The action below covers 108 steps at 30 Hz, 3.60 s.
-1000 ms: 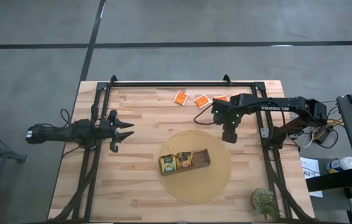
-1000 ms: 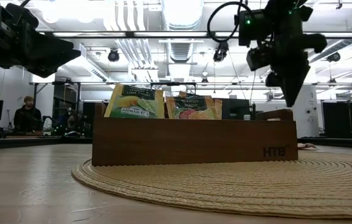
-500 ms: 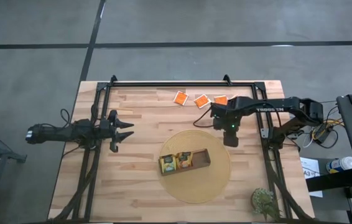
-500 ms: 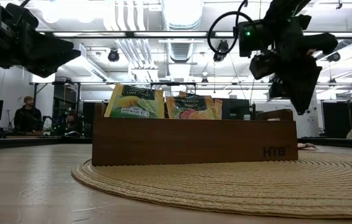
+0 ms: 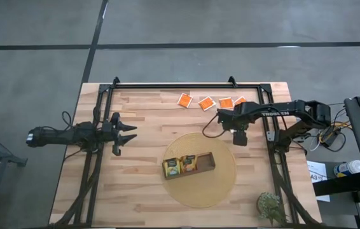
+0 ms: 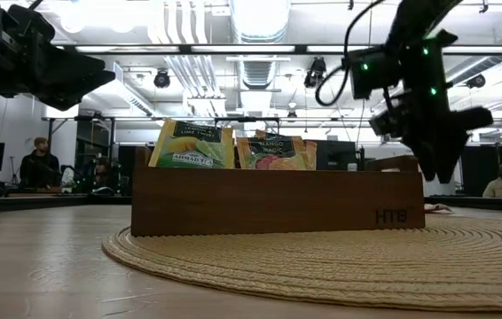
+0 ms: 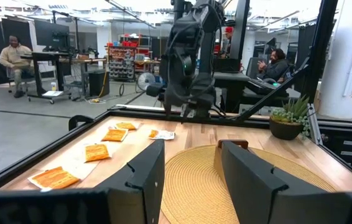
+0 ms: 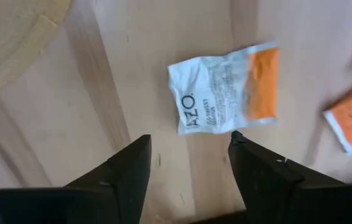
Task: Pick & Place Tea
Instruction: Put the orange tea bag into the right section of the wooden organizer
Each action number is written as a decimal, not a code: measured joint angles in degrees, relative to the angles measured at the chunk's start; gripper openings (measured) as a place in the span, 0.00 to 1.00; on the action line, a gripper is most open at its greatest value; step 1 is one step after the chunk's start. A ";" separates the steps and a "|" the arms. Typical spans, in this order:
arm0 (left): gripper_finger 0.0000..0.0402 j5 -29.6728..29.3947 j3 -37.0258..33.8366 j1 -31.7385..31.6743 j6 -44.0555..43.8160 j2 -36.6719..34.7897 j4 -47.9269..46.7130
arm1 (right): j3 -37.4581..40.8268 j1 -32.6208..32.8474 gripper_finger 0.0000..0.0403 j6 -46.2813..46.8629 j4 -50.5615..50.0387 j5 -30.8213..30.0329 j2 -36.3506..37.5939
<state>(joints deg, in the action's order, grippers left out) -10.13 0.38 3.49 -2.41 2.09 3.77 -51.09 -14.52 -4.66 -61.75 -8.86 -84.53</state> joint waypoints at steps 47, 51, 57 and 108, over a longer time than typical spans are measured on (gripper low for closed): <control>0.38 -0.02 0.02 0.00 0.00 0.00 0.07 | -22.21 0.80 0.02 2.93 -9.59 21.36 -6.74; 0.38 -0.02 0.01 -0.01 0.00 0.00 0.04 | -26.70 1.95 0.02 1.31 -12.27 27.42 -6.82; 0.38 -0.02 0.02 0.00 0.00 0.00 0.00 | -30.47 4.40 0.02 0.13 -12.84 38.09 -6.82; 0.38 -0.02 0.02 0.00 0.01 0.09 -0.39 | -30.40 12.55 0.02 -3.06 2.60 52.94 -14.99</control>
<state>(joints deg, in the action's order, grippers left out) -10.15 0.40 3.49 -2.40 2.17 3.38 -81.50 -1.98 -7.72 -59.15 44.07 -99.53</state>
